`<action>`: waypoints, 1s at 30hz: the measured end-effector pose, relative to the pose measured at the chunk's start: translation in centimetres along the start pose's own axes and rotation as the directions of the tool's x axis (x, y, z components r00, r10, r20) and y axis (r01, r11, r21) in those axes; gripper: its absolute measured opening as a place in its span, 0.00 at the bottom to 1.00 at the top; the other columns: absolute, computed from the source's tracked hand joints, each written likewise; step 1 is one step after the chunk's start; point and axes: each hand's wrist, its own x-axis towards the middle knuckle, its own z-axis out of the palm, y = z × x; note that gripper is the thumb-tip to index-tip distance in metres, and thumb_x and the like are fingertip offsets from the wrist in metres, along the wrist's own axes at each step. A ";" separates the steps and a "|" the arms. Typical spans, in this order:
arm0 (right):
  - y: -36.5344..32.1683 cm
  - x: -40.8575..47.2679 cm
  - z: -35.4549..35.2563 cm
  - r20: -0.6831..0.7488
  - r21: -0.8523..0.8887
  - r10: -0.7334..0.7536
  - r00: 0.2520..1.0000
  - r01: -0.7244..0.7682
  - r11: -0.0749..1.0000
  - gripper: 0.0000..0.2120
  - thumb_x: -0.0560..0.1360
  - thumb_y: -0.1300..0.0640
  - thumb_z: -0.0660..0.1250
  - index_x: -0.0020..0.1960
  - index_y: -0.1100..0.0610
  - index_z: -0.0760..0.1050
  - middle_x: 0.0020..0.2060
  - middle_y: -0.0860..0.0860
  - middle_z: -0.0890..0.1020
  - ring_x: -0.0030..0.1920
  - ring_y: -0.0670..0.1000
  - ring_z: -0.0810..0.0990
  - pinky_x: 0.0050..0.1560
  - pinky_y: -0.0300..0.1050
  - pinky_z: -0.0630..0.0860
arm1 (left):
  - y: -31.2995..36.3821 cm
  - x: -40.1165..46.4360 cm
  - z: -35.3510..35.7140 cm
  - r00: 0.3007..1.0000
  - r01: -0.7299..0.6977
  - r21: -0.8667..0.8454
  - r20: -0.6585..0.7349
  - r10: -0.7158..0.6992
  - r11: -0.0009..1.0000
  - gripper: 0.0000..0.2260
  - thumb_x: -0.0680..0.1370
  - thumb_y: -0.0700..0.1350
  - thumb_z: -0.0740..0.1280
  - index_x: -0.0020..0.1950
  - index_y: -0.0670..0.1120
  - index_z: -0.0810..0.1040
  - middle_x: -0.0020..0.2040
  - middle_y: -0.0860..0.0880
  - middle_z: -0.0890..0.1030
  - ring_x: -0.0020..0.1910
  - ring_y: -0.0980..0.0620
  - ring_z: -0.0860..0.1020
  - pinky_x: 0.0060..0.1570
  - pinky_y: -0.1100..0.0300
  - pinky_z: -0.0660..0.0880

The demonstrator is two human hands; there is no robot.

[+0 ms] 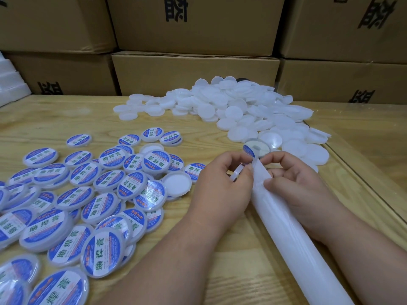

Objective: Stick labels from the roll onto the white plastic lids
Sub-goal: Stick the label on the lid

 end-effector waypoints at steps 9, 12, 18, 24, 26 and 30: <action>0.6 0.2 -0.5 -0.092 -0.122 -0.051 0.994 0.040 0.992 0.13 0.62 0.61 0.62 0.41 0.52 0.83 0.35 0.55 0.78 0.35 0.53 0.74 0.36 0.45 0.72 | 0.8 0.3 -0.5 0.982 0.048 -0.226 -0.169 -0.088 0.973 0.12 0.77 0.40 0.64 0.46 0.58 0.80 0.35 0.51 0.82 0.33 0.46 0.82 0.27 0.64 0.74; 0.5 0.1 -0.2 -0.148 -0.157 -0.018 0.989 -0.006 0.988 0.13 0.61 0.59 0.62 0.40 0.53 0.82 0.37 0.59 0.73 0.38 0.58 0.67 0.42 0.54 0.64 | 1.1 0.4 -0.8 0.966 0.060 -0.323 -0.221 -0.137 0.944 0.14 0.77 0.38 0.64 0.41 0.56 0.82 0.33 0.54 0.82 0.28 0.56 0.80 0.24 0.68 0.70; 0.4 0.0 -0.1 -0.187 -0.221 -0.038 0.982 -0.004 0.975 0.11 0.61 0.58 0.61 0.37 0.53 0.81 0.28 0.53 0.67 0.28 0.49 0.64 0.30 0.41 0.62 | 1.2 0.5 -1.3 0.951 0.039 -0.372 -0.271 -0.149 0.927 0.16 0.75 0.39 0.63 0.38 0.59 0.82 0.36 0.58 0.81 0.29 0.53 0.80 0.26 0.66 0.70; 0.9 0.3 0.1 -0.227 -0.171 -0.184 0.956 0.147 0.974 0.19 0.75 0.70 0.64 0.36 0.48 0.80 0.29 0.49 0.75 0.28 0.53 0.66 0.26 0.42 0.68 | 1.4 0.3 -1.0 0.973 0.066 -0.354 -0.186 -0.139 0.933 0.11 0.71 0.42 0.64 0.38 0.56 0.84 0.35 0.55 0.81 0.29 0.53 0.80 0.26 0.66 0.69; 0.9 0.4 0.0 -0.258 -0.192 -0.254 0.932 0.208 0.959 0.16 0.75 0.66 0.67 0.39 0.45 0.81 0.33 0.48 0.77 0.31 0.54 0.67 0.32 0.48 0.69 | 1.4 0.2 -0.9 0.982 0.078 -0.325 -0.137 -0.129 0.943 0.10 0.69 0.44 0.63 0.39 0.55 0.84 0.35 0.54 0.82 0.29 0.54 0.79 0.26 0.67 0.69; 0.8 0.4 0.3 -0.244 -0.173 -0.308 0.920 0.272 0.947 0.11 0.70 0.58 0.67 0.45 0.43 0.81 0.35 0.44 0.79 0.33 0.55 0.68 0.36 0.53 0.68 | 1.2 -0.2 -0.7 0.993 0.081 -0.290 -0.064 -0.104 0.954 0.10 0.70 0.45 0.64 0.41 0.53 0.84 0.31 0.52 0.80 0.28 0.54 0.77 0.26 0.68 0.68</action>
